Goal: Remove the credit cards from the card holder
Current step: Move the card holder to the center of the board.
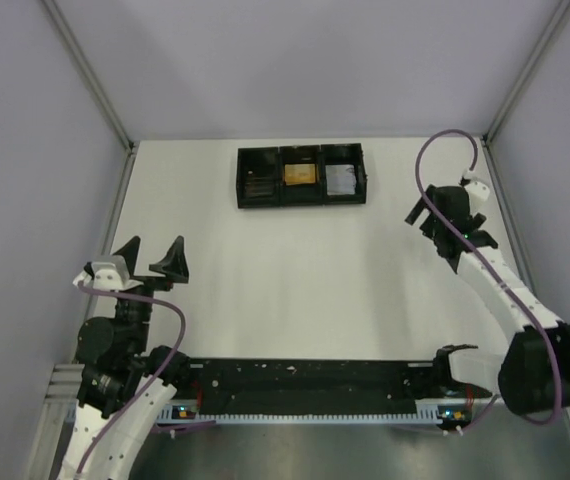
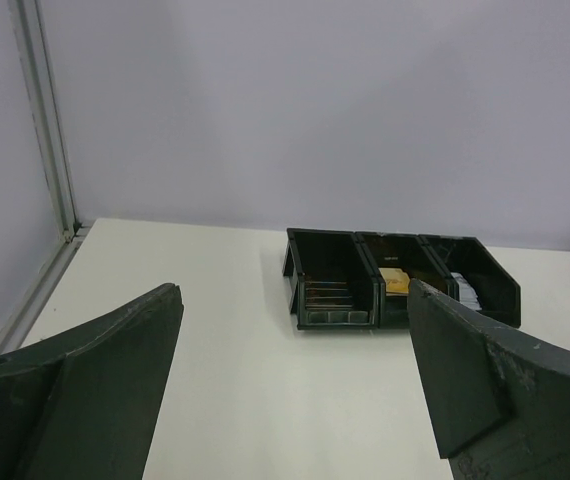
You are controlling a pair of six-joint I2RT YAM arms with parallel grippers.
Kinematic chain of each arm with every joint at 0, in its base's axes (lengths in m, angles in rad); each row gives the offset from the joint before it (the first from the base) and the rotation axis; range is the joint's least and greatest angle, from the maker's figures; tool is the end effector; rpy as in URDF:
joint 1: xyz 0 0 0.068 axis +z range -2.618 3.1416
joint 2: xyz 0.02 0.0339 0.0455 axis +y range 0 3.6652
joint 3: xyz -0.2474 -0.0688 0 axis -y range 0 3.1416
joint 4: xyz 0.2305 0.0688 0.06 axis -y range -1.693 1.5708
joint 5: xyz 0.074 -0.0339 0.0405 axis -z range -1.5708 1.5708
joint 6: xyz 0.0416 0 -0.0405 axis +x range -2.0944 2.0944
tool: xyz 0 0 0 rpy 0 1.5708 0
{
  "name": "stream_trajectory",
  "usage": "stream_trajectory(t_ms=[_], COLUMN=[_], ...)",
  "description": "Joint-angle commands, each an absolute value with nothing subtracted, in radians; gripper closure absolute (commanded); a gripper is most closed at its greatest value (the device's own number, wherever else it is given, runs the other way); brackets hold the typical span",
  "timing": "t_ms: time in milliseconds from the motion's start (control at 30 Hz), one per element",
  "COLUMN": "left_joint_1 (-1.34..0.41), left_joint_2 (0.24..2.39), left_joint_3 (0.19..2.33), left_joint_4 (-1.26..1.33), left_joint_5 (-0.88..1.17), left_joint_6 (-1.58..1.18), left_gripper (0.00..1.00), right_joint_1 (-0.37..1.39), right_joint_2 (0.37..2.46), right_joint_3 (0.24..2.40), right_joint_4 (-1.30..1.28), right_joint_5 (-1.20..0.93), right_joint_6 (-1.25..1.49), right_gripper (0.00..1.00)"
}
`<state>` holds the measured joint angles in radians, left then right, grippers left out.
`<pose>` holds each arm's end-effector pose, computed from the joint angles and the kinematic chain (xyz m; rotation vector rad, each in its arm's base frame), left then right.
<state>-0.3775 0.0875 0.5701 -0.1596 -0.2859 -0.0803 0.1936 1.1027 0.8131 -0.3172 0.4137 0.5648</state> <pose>0.0581 -0.0104 0.3314 -0.0616 1.2628 -0.2170 0.2373 0.0295 0.2620 0.6163 2.0286 -0.0027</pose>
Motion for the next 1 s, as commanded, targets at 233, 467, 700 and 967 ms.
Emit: stream_trajectory(t_ms=[233,467,700,967], left_joint_1=[-0.380,-0.388,-0.391,-0.393], left_joint_2=[0.052,0.052,0.052,0.054], left_joint_3=[0.565,0.565,0.560,0.561], left_joint_4=[-0.133,-0.130,-0.129,-0.129], left_joint_5=[-0.293,-0.293,-0.290,-0.287], left_joint_6=[-0.083,-0.083,-0.083,-0.081], left_gripper=[0.03,0.03,0.03,0.03], right_joint_1=[-0.170,-0.310,-0.373,-0.377], right_joint_2=[1.471,1.638,1.716,1.775], right_joint_3=[0.914,0.879,0.835,0.862], right_joint_4=[-0.088,0.110,0.160,0.103], right_joint_5=[0.005,-0.163,-0.196,-0.147], right_joint_6=[0.859,0.959,0.989,0.940], right_gripper=[0.03,0.15,0.28,0.41])
